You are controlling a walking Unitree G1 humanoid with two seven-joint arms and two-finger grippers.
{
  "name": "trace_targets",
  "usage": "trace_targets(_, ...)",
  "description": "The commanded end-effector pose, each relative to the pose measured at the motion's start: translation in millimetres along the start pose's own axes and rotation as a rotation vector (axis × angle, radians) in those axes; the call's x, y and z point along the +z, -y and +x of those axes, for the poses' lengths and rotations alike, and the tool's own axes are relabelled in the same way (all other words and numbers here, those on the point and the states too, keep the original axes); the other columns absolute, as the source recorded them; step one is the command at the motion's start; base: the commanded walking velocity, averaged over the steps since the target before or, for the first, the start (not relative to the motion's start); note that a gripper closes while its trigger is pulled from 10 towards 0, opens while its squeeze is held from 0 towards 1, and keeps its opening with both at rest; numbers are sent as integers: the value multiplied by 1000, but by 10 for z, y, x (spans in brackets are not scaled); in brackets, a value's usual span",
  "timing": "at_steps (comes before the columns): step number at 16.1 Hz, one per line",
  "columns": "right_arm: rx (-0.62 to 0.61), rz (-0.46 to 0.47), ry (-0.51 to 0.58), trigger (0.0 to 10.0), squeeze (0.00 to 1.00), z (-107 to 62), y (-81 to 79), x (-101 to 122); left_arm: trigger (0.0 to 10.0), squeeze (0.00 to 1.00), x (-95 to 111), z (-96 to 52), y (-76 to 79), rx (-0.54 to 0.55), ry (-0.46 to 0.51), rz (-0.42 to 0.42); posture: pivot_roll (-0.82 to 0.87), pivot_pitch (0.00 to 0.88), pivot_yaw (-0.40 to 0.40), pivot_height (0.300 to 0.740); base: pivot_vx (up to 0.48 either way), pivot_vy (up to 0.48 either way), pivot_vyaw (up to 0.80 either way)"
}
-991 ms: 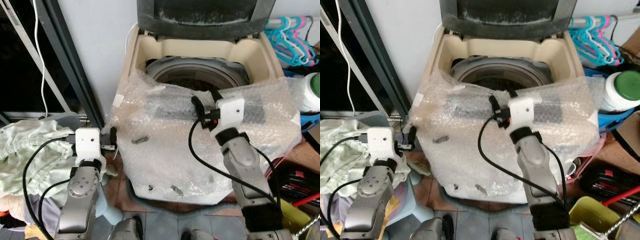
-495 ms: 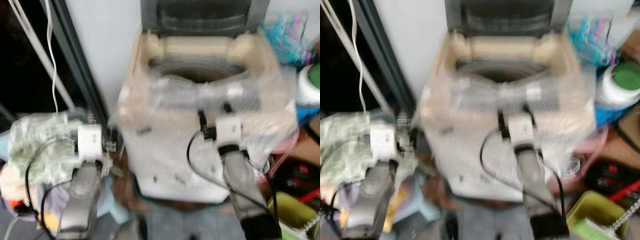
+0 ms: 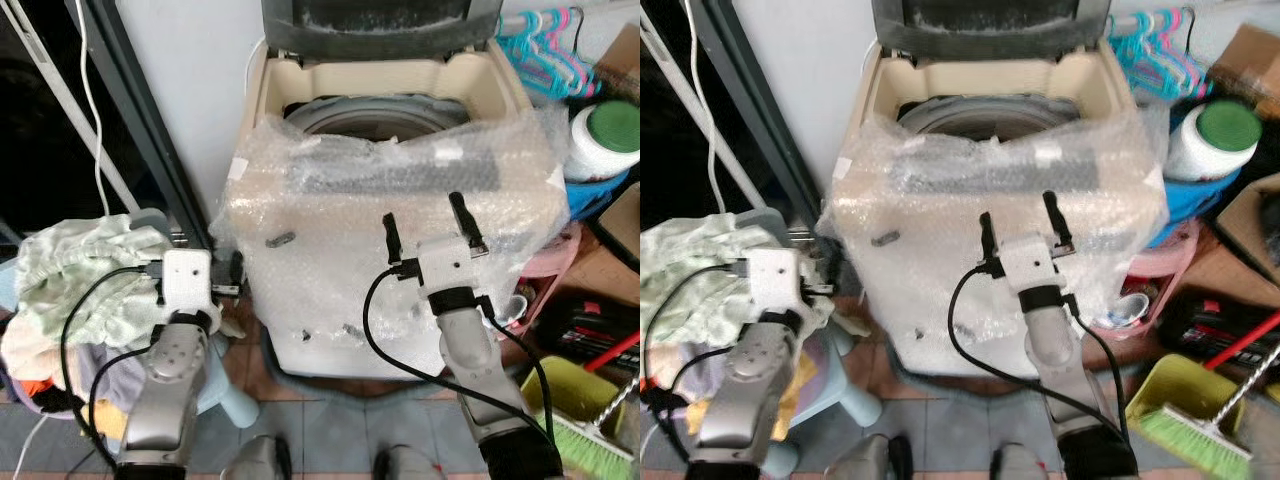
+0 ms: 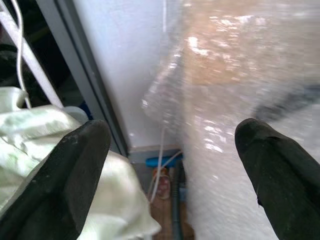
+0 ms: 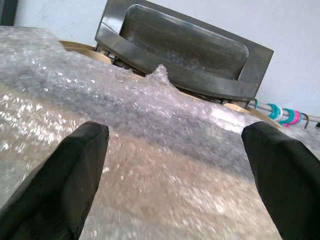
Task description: Clothes washing
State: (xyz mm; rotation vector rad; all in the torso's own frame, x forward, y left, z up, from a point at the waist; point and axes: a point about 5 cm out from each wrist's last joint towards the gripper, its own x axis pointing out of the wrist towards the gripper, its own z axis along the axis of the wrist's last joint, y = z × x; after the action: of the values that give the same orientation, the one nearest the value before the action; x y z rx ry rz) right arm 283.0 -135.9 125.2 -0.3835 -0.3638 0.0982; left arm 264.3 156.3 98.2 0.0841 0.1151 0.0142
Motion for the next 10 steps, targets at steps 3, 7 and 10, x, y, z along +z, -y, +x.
trace_targets(3,-9,16,-8,10000,573,-3,-19,-32,10000,0,-7,11,-25,-2,-1,15,-13,48,81,740,-172,0,0)
trace_targets(7,-13,35,-52,10000,0,-34,-36,-113,10000,0,-21,18,-4,-13,-2,11,-20,41,80,740,-374,0,0)
trace_targets(10,-2,54,-121,10000,0,-43,-50,-212,10000,0,-30,31,25,-18,-4,7,-30,33,77,740,0,0,0)
